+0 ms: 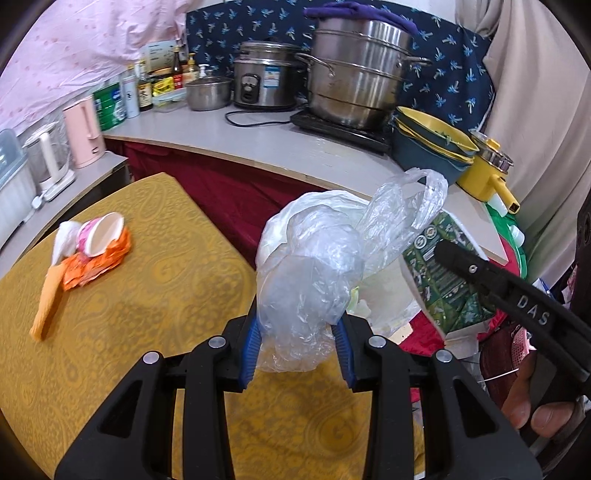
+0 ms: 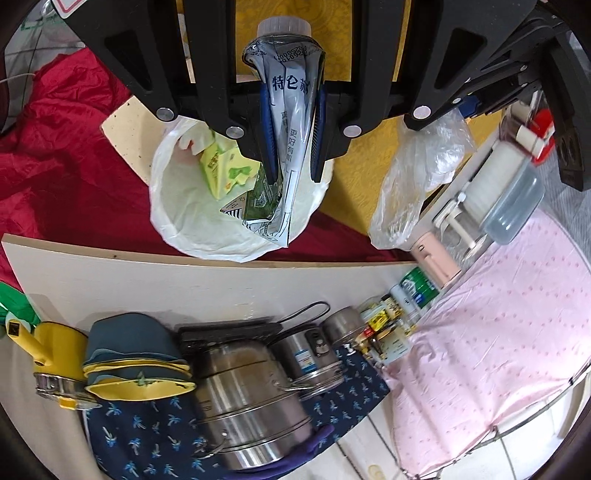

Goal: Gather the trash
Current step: 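Lift both items and carry them over the white bin, then open the left gripper over the bin, dropping the plastic bag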

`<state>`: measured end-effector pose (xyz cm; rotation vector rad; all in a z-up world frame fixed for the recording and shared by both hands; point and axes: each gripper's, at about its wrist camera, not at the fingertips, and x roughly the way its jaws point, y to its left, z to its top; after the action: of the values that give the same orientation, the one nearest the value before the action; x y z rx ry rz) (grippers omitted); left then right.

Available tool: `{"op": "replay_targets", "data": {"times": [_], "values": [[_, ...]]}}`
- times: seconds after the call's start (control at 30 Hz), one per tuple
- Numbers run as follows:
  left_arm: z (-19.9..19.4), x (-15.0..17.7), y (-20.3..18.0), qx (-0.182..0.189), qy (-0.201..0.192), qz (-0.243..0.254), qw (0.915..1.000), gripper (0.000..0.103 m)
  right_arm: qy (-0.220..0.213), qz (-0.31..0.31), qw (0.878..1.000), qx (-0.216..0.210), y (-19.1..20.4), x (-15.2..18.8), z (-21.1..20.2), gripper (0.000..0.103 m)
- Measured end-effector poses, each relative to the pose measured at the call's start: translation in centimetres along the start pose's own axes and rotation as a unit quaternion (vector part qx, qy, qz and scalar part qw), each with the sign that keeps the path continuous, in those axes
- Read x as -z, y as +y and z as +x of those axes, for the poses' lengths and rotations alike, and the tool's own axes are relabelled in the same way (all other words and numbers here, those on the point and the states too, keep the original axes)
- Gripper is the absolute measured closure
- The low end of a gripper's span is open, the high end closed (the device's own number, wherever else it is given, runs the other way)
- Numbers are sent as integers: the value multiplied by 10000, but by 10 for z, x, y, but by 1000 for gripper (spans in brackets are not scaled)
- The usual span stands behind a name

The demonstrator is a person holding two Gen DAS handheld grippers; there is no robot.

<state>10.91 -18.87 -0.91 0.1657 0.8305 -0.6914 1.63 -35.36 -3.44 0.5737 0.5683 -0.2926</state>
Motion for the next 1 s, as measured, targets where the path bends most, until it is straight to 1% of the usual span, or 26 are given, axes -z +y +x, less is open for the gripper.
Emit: {"op": "replay_targets", "data": {"times": [0.33, 0.4, 0.43, 0.47, 0.5, 0.57, 0.73, 1.0], "values": [[52, -26, -24, 147, 259, 182, 9994, 68, -56, 232, 9995, 193, -35, -18, 18, 86], [59, -31, -27, 168, 288, 181, 9993, 63, -55, 256, 9994, 210, -39, -21, 22, 86], [63, -33, -28, 170, 288, 175, 9993, 57, -54, 267, 9994, 224, -41, -23, 26, 86], [66, -37, -29, 172, 268, 165, 9994, 53, -51, 271, 9993, 237, -42, -24, 29, 86], [68, -39, -30, 190, 252, 158, 9994, 52, -48, 273, 9993, 246, -43, -25, 31, 86], [73, -44, -30, 234, 248, 135, 9993, 40, -41, 278, 9993, 259, -46, -28, 37, 86], [77, -52, -24, 195, 184, 57, 9996, 37, -44, 290, 9992, 267, -47, -33, 46, 86], [81, -47, 4, 40, 216, -194, 9996, 34, 22, 206, 9994, 282, -38, -36, 67, 84]]}}
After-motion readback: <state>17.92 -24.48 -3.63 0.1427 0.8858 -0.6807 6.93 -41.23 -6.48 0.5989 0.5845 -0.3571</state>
